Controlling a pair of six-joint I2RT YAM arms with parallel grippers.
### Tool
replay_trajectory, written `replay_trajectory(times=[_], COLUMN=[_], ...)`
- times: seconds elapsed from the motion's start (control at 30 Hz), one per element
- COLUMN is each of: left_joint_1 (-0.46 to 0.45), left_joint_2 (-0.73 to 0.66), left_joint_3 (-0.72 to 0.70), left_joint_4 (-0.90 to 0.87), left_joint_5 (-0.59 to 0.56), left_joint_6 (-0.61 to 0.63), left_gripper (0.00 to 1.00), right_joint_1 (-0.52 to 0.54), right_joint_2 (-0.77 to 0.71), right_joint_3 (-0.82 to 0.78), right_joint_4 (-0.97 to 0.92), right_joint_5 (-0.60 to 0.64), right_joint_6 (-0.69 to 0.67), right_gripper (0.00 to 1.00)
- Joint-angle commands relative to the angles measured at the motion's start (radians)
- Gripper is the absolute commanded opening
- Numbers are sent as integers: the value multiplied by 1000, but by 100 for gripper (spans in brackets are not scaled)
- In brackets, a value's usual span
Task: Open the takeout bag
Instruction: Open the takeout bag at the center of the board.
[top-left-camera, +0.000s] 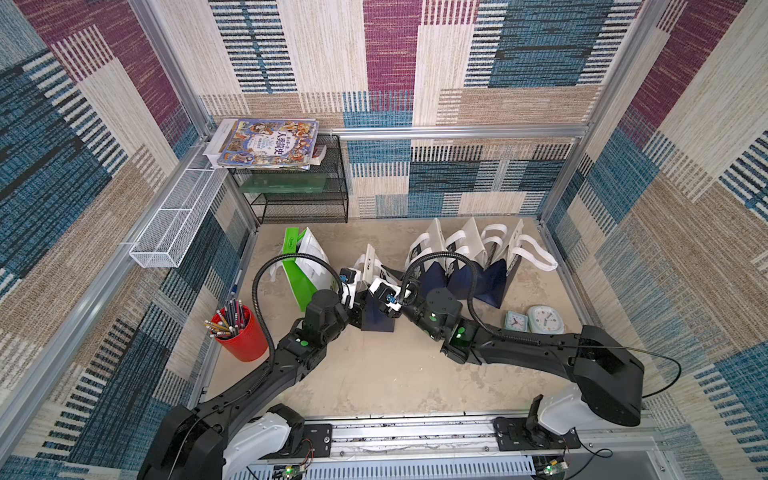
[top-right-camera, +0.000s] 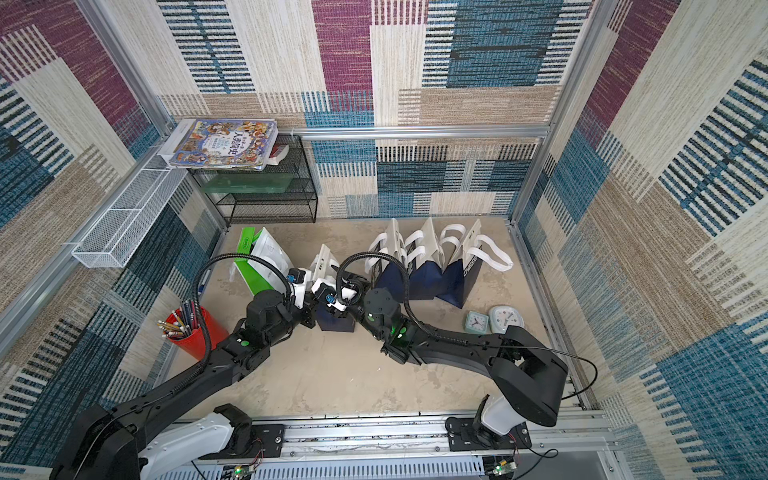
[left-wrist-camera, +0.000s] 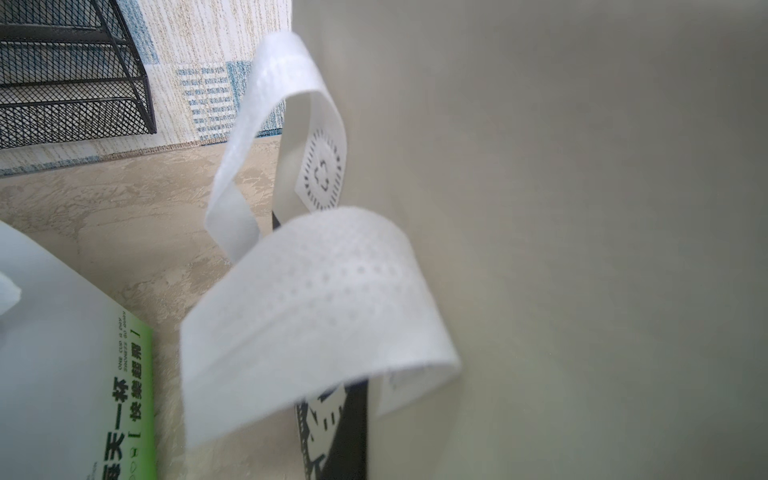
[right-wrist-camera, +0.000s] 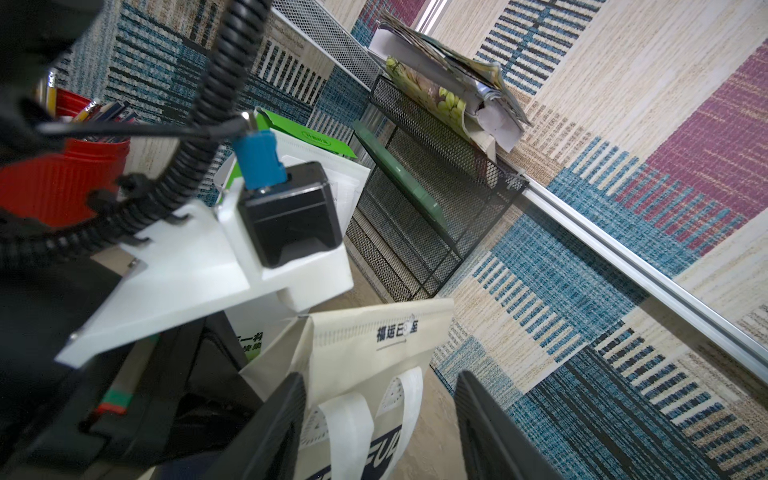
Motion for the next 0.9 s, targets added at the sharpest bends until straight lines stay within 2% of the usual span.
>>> replay_trajectory(times=[0.0, 0.37, 0.87], left_joint_1=[1, 0, 0], left_joint_2=[-3, -16, -34], left_joint_3=[-3, -3, -7], left_joint_4=[-25, -51, -62], left_joint_5=[19, 16, 18], left_joint_6=[32, 57, 80], left_gripper=[0, 0, 0], right_joint_1=[0, 0, 2], right_joint_2=[8, 45, 111], right_joint_3=[17, 63, 119], right_joint_4=[21, 9, -2], right_joint_5=[28, 56, 85], right_joint_6=[-2, -6, -32], right_gripper=[60, 52, 26])
